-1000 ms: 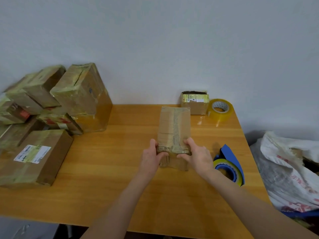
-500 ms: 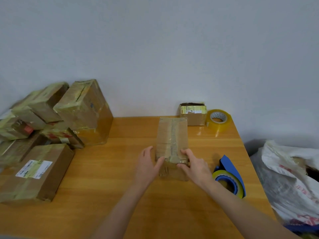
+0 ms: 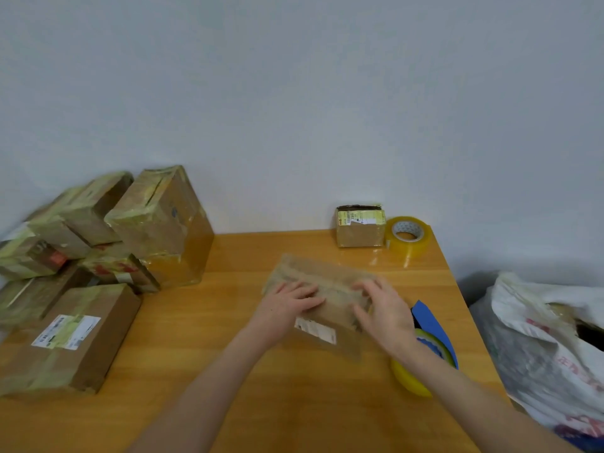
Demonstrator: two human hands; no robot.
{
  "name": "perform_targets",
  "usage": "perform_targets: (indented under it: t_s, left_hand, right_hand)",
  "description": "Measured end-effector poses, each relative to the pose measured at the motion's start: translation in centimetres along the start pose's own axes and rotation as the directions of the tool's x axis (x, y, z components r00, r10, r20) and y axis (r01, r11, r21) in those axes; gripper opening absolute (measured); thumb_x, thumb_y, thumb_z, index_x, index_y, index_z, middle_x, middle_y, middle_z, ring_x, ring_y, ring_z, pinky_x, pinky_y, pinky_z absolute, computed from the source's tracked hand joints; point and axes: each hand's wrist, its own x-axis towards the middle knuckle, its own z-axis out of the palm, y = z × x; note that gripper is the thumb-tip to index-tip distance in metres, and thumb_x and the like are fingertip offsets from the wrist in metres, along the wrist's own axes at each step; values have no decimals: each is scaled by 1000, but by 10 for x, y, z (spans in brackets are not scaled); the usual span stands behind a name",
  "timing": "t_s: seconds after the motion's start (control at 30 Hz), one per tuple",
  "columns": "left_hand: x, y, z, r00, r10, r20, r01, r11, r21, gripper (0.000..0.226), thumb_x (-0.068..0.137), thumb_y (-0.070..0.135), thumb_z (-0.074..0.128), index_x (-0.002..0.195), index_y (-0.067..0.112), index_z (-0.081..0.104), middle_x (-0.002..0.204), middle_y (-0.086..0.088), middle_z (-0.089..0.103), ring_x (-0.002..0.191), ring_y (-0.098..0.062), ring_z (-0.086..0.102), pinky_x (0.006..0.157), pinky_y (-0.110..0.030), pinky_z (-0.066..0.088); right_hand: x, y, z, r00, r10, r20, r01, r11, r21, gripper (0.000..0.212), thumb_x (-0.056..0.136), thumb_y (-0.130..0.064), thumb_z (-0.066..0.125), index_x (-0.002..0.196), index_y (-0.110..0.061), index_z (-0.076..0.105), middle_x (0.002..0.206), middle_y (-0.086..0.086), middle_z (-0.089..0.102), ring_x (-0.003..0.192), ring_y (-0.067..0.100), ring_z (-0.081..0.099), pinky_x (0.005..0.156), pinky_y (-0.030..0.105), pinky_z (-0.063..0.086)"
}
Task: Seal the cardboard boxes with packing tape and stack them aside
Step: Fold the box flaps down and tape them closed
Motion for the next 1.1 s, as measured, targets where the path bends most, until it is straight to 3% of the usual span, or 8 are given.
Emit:
perform_targets:
  t_s: [0.17,0.3,0.37,0.53,0.73,0.87,1.0,1.1]
  left_hand:
    - [-4,20,5,871,-441,-217,351,867,-355,59,96,22,54,149,21,29,158,-5,21,144,-23,24,116,-36,26]
    - [-5,48,16,836,-536,115,425,503,-753,79,94,30,59,153,17,8,154,-6,30,137,-23,36,110,-38,36]
    - [-3,53,22,847,-506,162,413,434,-801,84,94,28,59,154,15,2,152,-5,34,133,-22,42,107,-38,40]
    - [9,50,19,861,-508,35,374,585,-720,63,100,19,46,153,14,12,160,-7,13,146,-22,16,119,-34,18]
    - [2,63,21,974,-224,-31,218,967,-132,70,93,60,15,153,27,3,158,3,-9,147,-21,-11,119,-38,-5]
    - [2,63,26,983,-185,8,185,982,-27,61,100,49,29,152,36,0,161,0,-5,148,-24,-9,120,-39,12]
    - [1,57,30,982,-190,-1,190,981,-37,59,101,40,35,152,37,5,162,1,1,148,-24,-6,118,-38,22]
    - [2,55,28,983,-183,15,183,983,-22,57,102,39,34,152,38,5,161,2,0,149,-23,-5,119,-37,21]
  right_hand:
    - [26,8,-2,934,232,273,-239,971,-7,97,78,-60,68,153,-29,14,148,3,36,131,23,42,98,40,48]
    - [16,13,15,888,304,346,-341,939,52,69,90,-62,50,144,-25,30,126,4,61,106,26,61,82,37,52]
    - [12,8,19,910,304,284,-332,942,54,55,96,-57,42,138,-21,36,118,6,64,102,28,62,80,37,52]
    - [12,-2,26,909,327,258,-372,916,151,45,102,-44,32,140,-18,34,116,11,64,100,33,61,83,41,51]
    - [6,40,5,914,342,220,-373,921,115,52,99,-50,41,141,-20,44,131,6,59,117,25,56,92,39,49]
    - [-22,105,-15,800,574,175,-565,819,-106,68,86,-51,65,139,-18,39,136,11,46,118,28,50,89,39,49]
    - [-35,136,-5,630,671,390,-677,721,-147,40,83,-46,72,89,-13,49,75,3,56,65,19,55,51,27,37]
    - [-33,142,1,629,687,363,-716,694,-72,37,86,-35,71,73,-11,46,61,4,48,51,18,45,49,28,32]
